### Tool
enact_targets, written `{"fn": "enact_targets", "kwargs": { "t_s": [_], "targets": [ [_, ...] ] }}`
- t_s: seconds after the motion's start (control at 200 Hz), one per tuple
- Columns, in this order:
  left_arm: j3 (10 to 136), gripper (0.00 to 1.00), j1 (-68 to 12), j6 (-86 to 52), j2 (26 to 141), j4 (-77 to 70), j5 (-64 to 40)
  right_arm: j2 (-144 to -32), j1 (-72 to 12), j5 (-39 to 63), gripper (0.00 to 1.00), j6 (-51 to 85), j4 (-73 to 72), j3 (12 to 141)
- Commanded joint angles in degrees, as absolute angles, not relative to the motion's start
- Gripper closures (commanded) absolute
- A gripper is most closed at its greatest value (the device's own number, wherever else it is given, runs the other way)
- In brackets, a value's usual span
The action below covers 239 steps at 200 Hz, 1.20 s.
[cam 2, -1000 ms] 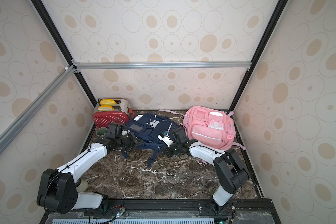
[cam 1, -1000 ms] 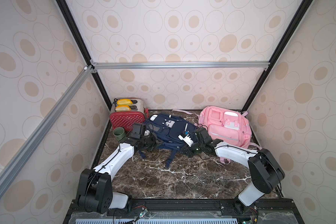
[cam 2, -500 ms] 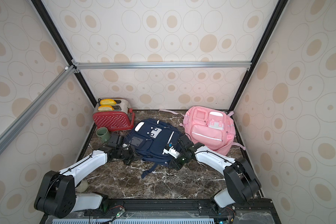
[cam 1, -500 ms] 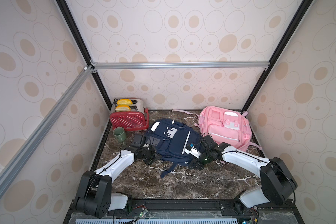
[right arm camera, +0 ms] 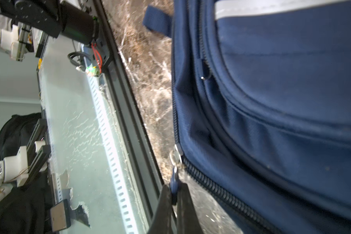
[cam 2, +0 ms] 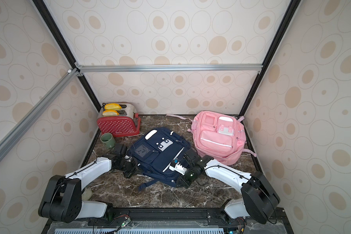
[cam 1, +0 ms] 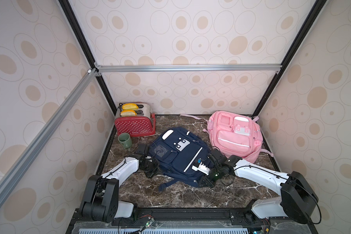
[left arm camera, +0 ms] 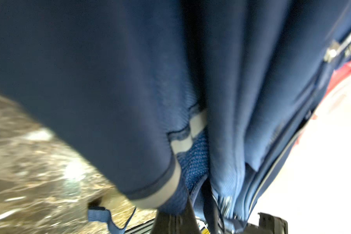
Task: Zip up the backpack
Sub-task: Zip the zipper on the backpack.
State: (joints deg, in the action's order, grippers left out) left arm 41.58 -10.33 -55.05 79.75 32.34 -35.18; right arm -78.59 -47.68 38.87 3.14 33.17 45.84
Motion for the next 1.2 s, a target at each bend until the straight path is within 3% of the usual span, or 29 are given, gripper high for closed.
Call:
{"fn": "enact_targets", "kwargs": {
  "t_s": [0.0, 0.15, 0.26, 0.33, 0.441, 0.586, 0.896, 1.022, 1.192],
  "targets": [
    [45.03, 1.00, -8.43, -50.65, 81.91, 33.56, -25.53, -78.05, -50.19, 42.53, 1.00, 5.59, 33.92, 44.83],
    [44.91, 0.99, -8.72, -54.95, 83.63, 28.11, -27.01, -80.55, -52.49, 42.64, 1.00, 6.55, 31.72, 47.49],
    [45.09, 0.77, -8.93, -55.16, 81.12, 29.43, -25.69, -83.77, -53.94, 42.51, 1.00, 5.55, 32.17, 51.51],
    [45.35, 0.55, -9.03, -54.93, 78.37, 31.73, -24.12, -85.76, -54.69, 42.03, 1.00, 4.74, 32.65, 53.82],
    [45.60, 0.47, -10.39, -55.49, 72.68, 34.78, -21.26, -87.91, -55.33, 41.39, 1.00, 2.99, 33.74, 56.76],
    [46.09, 0.41, -15.97, -56.30, 67.32, 41.07, -17.39, -89.03, -55.33, 40.46, 1.00, 1.91, 34.02, 59.10],
    [38.34, 0.41, -19.45, -65.79, 55.16, 40.34, -22.92, -92.15, -55.71, 37.49, 1.00, 1.94, 32.39, 62.83],
    [37.82, 0.41, -24.34, -68.86, 54.18, 40.08, -23.10, -93.74, -55.88, 36.56, 1.00, 1.78, 31.95, 64.65],
    [39.95, 0.33, -28.50, -70.28, 57.17, 39.25, -21.81, -94.83, -57.40, 35.86, 1.00, 3.24, 30.14, 66.51]
  ]
}}
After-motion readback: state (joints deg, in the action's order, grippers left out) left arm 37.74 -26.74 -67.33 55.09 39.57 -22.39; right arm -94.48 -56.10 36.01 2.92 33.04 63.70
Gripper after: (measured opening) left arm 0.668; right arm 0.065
